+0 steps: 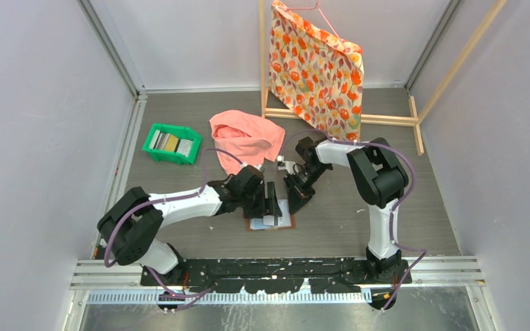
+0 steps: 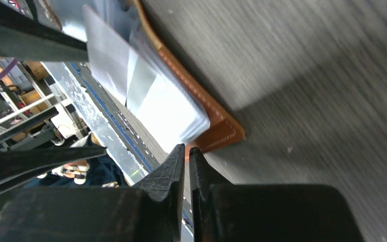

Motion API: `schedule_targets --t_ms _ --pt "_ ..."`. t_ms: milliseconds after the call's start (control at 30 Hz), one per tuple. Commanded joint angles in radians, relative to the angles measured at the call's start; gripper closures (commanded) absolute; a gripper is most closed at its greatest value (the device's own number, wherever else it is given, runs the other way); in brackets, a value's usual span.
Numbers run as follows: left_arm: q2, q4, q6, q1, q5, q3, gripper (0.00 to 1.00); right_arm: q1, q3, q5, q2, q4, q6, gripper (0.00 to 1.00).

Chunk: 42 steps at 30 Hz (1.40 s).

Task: Put the credit cards into the card holder
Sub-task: Insert the credit card into the card holder.

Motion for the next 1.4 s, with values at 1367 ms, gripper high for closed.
schedule_targets --t_ms 1367 --pt "0.078 -0.03 0.023 -0.007 0.039 0.073 0.46 0.032 0.022 -0.011 0.053 0.047 0.099 0.89"
